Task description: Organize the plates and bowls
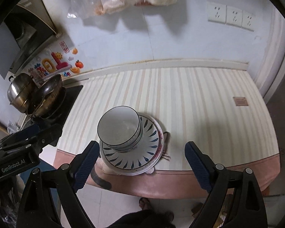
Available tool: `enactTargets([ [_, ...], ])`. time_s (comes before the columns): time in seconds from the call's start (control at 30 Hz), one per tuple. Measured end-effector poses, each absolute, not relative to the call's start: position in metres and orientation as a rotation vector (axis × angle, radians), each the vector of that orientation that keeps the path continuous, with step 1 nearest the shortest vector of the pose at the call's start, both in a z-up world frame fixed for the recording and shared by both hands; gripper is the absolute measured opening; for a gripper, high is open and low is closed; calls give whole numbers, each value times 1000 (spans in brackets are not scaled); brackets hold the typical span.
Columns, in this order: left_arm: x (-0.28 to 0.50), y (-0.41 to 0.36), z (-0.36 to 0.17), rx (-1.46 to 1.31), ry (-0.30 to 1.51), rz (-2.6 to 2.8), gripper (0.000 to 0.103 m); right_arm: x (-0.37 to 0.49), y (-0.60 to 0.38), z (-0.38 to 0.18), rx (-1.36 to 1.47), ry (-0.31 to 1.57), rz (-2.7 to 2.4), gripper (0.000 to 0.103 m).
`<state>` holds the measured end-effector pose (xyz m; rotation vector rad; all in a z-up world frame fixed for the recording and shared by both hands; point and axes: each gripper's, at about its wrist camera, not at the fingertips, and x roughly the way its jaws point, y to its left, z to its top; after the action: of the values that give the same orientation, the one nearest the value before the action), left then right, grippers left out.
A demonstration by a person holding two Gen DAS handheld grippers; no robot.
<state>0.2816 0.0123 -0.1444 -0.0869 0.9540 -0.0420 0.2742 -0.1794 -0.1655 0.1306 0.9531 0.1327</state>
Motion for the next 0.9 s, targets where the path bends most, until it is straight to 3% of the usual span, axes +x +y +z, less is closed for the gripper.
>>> enactTargets([
  [0.37,197,-1,-110,-44,857,11,91,179,-175,-112,57,808,134,96],
  [0.47,172,-6,-100,-45,832,16,103,154,-176,-102,51,788,138,96],
  [0.9,79,-19,-72,-18,746,52,103,36,-189,-64,27,668,107,99],
])
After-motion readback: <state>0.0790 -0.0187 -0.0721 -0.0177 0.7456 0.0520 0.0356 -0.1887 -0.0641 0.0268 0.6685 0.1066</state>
